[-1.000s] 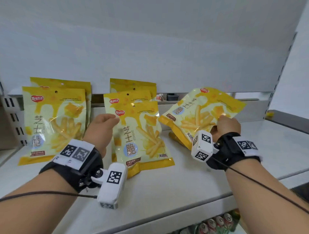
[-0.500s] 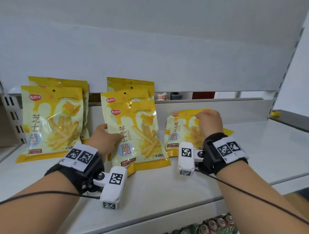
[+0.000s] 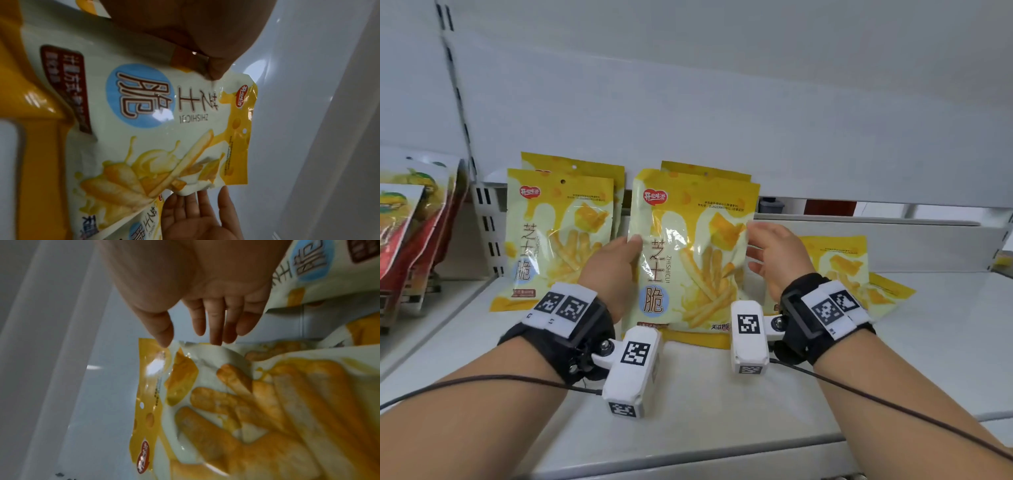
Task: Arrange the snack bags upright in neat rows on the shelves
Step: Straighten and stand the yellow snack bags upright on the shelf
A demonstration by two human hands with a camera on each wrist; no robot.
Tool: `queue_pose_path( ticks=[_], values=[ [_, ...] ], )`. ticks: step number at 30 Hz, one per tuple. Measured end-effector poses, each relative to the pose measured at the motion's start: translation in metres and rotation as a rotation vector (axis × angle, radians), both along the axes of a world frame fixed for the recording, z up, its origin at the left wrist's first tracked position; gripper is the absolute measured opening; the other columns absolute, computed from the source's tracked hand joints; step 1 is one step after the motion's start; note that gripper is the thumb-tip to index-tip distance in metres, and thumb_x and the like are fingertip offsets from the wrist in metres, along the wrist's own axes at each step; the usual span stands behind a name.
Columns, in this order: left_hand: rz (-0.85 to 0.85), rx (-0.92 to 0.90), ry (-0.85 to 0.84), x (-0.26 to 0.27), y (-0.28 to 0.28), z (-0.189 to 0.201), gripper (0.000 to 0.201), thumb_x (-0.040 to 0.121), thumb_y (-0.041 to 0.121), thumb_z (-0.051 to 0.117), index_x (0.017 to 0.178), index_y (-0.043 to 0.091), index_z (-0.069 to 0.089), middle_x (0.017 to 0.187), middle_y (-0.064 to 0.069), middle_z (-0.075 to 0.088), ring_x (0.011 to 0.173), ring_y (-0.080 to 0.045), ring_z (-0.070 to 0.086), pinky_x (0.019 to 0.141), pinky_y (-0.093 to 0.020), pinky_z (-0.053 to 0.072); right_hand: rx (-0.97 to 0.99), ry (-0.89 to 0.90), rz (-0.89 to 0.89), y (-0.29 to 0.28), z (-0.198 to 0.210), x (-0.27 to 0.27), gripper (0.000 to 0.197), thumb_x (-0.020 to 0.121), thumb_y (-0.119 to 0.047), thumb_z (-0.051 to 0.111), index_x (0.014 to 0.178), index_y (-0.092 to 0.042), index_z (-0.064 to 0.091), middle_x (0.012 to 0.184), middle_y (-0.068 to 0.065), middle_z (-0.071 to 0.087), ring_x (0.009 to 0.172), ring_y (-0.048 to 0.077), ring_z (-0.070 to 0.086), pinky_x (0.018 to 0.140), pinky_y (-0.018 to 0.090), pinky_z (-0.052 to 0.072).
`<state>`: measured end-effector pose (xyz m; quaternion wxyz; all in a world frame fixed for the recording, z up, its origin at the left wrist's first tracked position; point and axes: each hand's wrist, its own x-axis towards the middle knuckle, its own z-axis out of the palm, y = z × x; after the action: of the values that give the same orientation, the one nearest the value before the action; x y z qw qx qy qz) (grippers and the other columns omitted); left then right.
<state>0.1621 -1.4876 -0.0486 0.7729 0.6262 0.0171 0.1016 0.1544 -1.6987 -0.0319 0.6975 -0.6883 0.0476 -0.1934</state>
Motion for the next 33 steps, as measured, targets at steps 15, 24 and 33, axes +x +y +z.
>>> queue_pose_path(
  ticks=[15,24,33],
  values=[
    [-0.038,-0.033,-0.104,0.007,0.093,-0.01,0.028,0.1,0.025,0.045,0.082,0.019,0.065,0.079,-0.001,0.074,0.079,-0.023,0.071,0.071,-0.034,0.055,0.074,-0.066,0.074,0.1,0.0,0.018,0.021,0.092,-0.019,0.058,0.072,-0.023,0.063,0.076,0.006,0.061,0.079,0.024,0.054,0.074,0.04,0.045],
    [-0.06,-0.259,-0.077,0.026,0.138,-0.026,0.024,0.099,0.027,0.045,0.096,0.015,0.065,0.09,-0.005,0.075,0.084,-0.022,0.072,0.074,-0.037,0.053,-0.022,-0.037,0.271,0.153,-0.016,0.029,0.034,0.092,-0.013,0.058,0.058,-0.017,0.066,0.065,0.002,0.067,0.061,0.016,0.062,0.064,0.03,0.054],
    [-0.285,-0.141,0.005,0.031,0.146,-0.047,0.036,0.079,0.033,0.064,0.105,0.008,0.065,0.099,-0.013,0.074,0.086,-0.028,0.072,0.069,-0.039,0.06,0.061,-0.062,0.063,0.164,-0.033,0.037,0.03,0.088,-0.027,0.063,0.072,-0.002,0.057,0.082,0.022,0.058,0.08,0.03,0.058,0.09,0.057,0.048]
  ],
)
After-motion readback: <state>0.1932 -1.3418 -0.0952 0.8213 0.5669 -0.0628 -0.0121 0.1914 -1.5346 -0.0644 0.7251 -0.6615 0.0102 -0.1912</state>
